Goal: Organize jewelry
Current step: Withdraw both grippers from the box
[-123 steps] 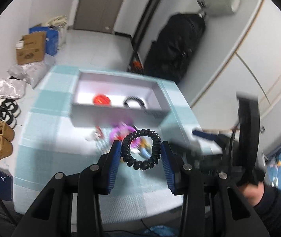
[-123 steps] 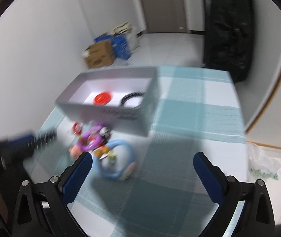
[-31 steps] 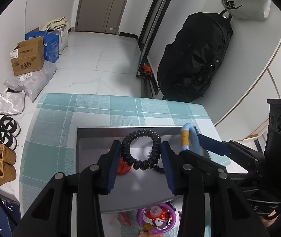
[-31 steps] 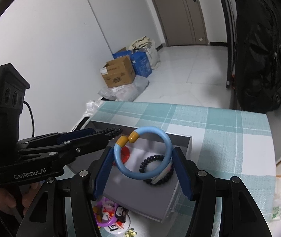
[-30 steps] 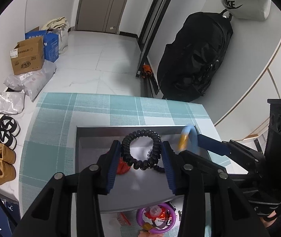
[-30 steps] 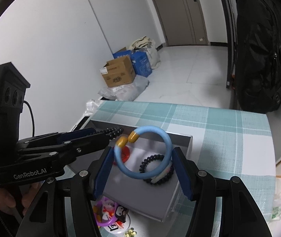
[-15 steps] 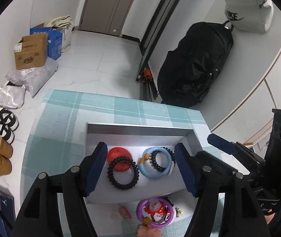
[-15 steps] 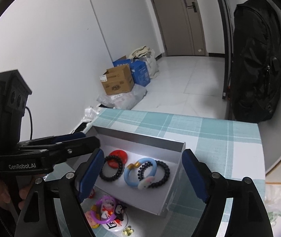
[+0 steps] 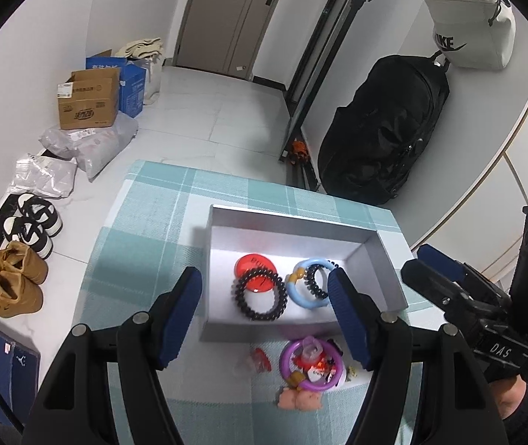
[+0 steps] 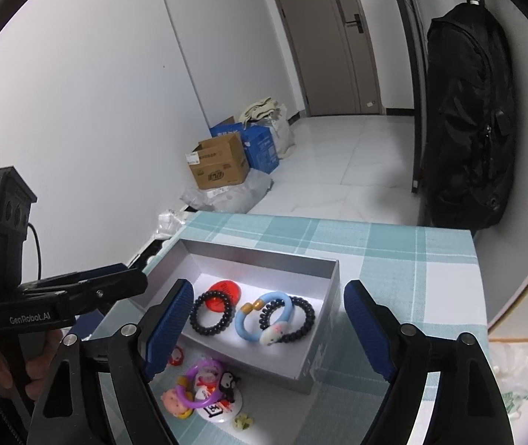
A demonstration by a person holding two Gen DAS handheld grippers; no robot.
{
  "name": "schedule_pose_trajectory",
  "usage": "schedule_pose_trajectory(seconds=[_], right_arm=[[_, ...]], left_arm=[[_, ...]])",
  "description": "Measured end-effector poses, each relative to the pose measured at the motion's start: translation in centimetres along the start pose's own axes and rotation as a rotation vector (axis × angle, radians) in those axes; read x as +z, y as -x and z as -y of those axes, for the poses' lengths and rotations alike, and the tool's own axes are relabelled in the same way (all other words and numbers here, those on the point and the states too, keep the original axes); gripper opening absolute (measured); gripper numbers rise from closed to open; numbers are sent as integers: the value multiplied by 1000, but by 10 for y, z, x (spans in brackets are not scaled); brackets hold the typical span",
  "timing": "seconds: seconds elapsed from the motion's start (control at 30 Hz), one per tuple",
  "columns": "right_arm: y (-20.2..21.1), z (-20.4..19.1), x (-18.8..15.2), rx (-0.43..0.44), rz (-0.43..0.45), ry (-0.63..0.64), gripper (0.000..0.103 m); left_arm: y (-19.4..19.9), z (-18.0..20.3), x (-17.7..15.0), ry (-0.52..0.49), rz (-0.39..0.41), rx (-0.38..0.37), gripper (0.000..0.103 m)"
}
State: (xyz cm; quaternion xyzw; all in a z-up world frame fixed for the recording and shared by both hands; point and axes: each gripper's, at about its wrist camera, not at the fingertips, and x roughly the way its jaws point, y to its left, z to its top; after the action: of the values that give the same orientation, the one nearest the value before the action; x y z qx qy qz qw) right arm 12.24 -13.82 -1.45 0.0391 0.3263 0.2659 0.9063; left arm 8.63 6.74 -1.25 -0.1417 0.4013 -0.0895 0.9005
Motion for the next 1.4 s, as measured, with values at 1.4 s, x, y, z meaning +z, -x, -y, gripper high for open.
schedule_pose_trajectory(seconds=[1.4], right_arm=[[5, -21, -68, 8, -213, 104, 85]], left_arm=[[-34, -1, -46, -47, -234, 39, 53]])
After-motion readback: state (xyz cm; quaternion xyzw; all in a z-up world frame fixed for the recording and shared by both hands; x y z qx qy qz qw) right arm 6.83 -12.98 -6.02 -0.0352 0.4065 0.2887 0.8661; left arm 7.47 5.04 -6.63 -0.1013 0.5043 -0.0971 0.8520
